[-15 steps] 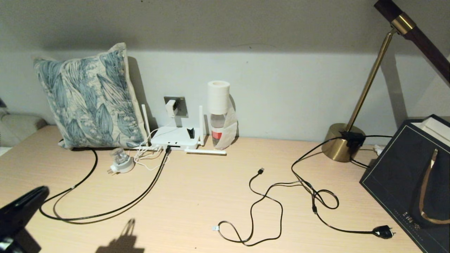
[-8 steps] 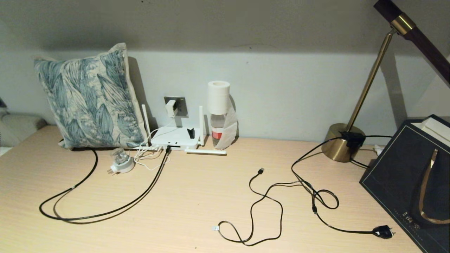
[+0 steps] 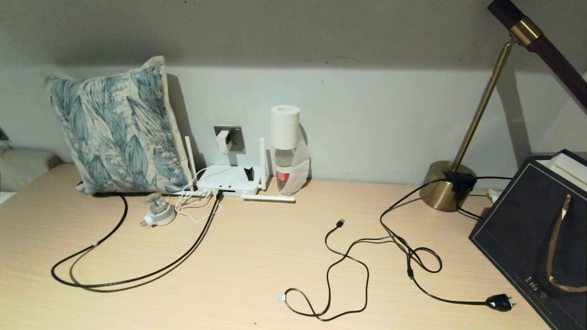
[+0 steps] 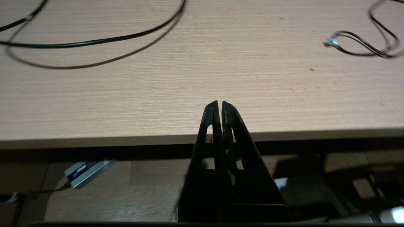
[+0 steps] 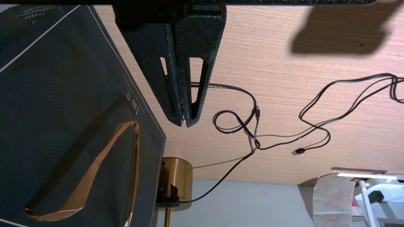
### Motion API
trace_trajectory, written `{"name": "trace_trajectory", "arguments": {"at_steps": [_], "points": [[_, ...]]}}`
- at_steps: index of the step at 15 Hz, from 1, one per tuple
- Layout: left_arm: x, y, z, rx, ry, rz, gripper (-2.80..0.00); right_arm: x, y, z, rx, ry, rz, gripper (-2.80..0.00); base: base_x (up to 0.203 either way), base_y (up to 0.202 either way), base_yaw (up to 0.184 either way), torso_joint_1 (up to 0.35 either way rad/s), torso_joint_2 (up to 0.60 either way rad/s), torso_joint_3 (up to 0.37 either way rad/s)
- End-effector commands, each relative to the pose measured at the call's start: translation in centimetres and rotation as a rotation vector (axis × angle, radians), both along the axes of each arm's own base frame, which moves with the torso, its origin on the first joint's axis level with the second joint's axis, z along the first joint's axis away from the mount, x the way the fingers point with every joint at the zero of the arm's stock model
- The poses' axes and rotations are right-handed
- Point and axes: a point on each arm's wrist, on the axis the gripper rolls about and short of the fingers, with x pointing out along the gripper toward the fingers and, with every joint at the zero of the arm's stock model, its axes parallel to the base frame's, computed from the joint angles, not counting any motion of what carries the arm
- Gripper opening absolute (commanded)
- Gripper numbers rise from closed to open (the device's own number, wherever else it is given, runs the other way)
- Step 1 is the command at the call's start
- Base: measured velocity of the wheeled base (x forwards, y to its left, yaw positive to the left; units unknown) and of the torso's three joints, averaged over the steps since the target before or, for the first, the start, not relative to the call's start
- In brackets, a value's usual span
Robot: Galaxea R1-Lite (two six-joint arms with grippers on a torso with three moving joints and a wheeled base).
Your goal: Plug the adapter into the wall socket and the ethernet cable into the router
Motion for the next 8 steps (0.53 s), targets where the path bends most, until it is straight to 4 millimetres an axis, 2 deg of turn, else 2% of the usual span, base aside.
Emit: {"name": "trace_trajectory", "arguments": {"at_steps": [1, 6, 8], "points": [[-0.2, 0.0, 0.0, 0.0, -0.015, 0.115, -2.8, 0.3, 0.0, -1.0, 0.0, 0.035, 0.0, -2.8, 0.0, 0.0, 0.0, 0.0, 0.0, 0.0], [-2.2, -0.1, -0.4, -0.016, -0.284, 0.077, -2.8, 0.3, 0.0, -1.0, 0.0, 0.036, 0.0, -2.8, 0.0, 0.0, 0.0, 0.0, 0.0, 0.0], [-2.1, 0.0, -0.3, -0.054, -0.279, 0.08, -2.8, 0.3, 0.0, -1.0, 0.0, 0.035, 0.0, -2.8, 0.0, 0.0, 0.0, 0.0, 0.0, 0.0]]}}
